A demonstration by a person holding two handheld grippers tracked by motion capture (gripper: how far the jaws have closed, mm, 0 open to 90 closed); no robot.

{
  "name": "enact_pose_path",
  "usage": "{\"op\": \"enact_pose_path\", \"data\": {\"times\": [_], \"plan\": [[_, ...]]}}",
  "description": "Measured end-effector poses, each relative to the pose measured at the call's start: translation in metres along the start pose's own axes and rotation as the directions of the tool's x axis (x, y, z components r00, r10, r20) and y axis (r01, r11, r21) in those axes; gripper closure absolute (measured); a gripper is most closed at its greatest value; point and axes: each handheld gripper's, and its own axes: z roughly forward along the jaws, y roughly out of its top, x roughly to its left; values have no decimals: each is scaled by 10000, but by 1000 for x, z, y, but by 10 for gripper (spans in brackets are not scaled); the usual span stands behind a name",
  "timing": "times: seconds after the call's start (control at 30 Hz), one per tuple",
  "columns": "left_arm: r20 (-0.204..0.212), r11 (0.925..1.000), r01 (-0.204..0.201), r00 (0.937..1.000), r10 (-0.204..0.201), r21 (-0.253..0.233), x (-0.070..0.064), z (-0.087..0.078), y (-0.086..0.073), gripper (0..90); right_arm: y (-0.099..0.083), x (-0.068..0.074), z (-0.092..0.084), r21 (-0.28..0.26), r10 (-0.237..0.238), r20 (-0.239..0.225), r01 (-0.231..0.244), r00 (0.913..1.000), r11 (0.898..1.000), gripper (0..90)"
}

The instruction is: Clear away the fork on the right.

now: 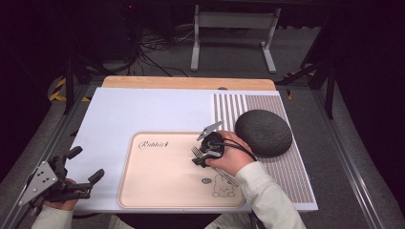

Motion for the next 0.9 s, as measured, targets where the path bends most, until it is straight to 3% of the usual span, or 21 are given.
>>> {"op": "enact_pose_path", "data": {"times": [0.03,0.2,0.4,0.9], "plan": [[0,10000,-1,10000,1,3,0,0,0,6,-2,1,1,70,-293,198,292,9994,9995,772],[19,10000,7,10000,-7,4,0,0,0,7,-4,1,8,121,-429,285,426,9987,9990,900],[26,10000,0,10000,0,10,0,0,0,6,-7,2,16,245,-459,114,456,9989,9987,900],[19,10000,-11,10000,11,10,0,0,0,7,-8,1,28,540,-473,347,454,9983,9975,900]]}}
